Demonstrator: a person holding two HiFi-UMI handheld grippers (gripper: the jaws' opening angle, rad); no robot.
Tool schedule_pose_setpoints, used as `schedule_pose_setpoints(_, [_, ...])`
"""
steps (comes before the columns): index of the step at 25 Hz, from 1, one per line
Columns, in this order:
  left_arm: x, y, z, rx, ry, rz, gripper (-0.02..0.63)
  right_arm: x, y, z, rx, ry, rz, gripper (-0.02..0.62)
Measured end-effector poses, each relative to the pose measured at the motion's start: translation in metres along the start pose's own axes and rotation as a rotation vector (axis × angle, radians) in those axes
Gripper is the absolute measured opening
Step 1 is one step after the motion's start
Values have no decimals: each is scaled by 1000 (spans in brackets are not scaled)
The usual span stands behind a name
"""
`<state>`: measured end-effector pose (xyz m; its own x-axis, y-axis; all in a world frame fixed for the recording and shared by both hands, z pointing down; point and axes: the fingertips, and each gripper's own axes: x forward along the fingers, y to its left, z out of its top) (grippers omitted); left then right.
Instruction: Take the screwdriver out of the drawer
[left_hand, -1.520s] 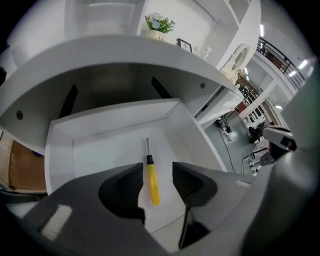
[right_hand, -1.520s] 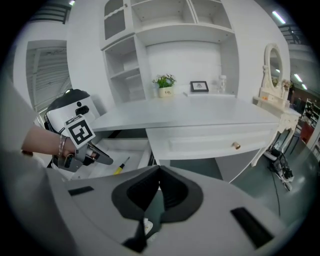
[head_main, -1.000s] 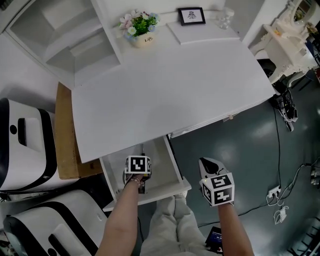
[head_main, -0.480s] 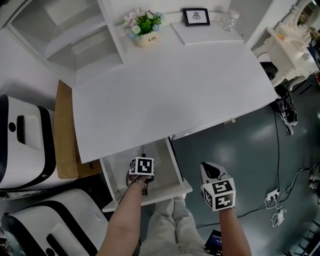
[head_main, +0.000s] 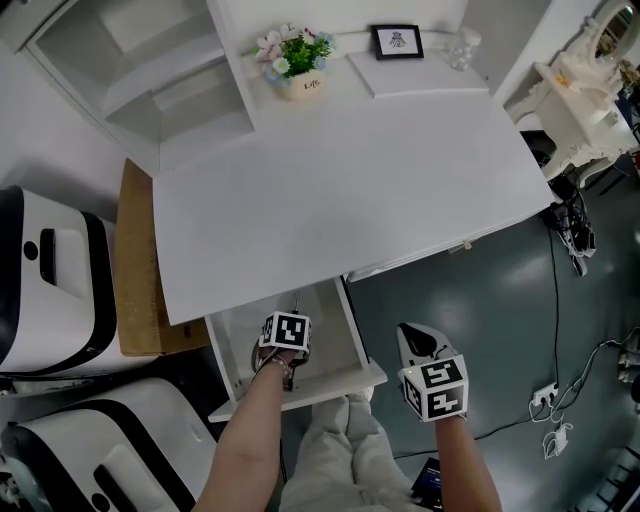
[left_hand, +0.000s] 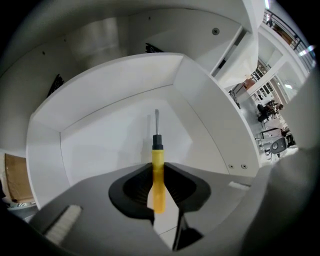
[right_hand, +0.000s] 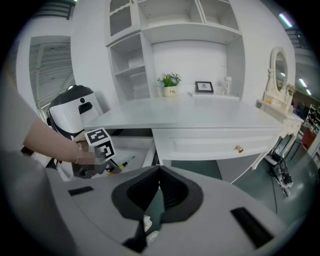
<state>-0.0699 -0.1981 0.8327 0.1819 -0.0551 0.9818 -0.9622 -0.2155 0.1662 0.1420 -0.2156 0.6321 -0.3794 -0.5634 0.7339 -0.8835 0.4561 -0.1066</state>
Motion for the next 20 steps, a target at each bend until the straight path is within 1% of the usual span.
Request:
schedule_pose_setpoints(9, [-35, -5, 0, 24, -28, -12, 78, -20, 6, 22, 11, -65, -11, 6])
schedule_pose_setpoints(13, [-50, -1, -2, 17, -41, -19, 78, -29, 14, 34, -11, -89, -7, 6])
schedule_pose_setpoints(20, [-81, -8, 3, 49, -73, -42, 78, -46, 20, 56, -37, -138, -11, 6])
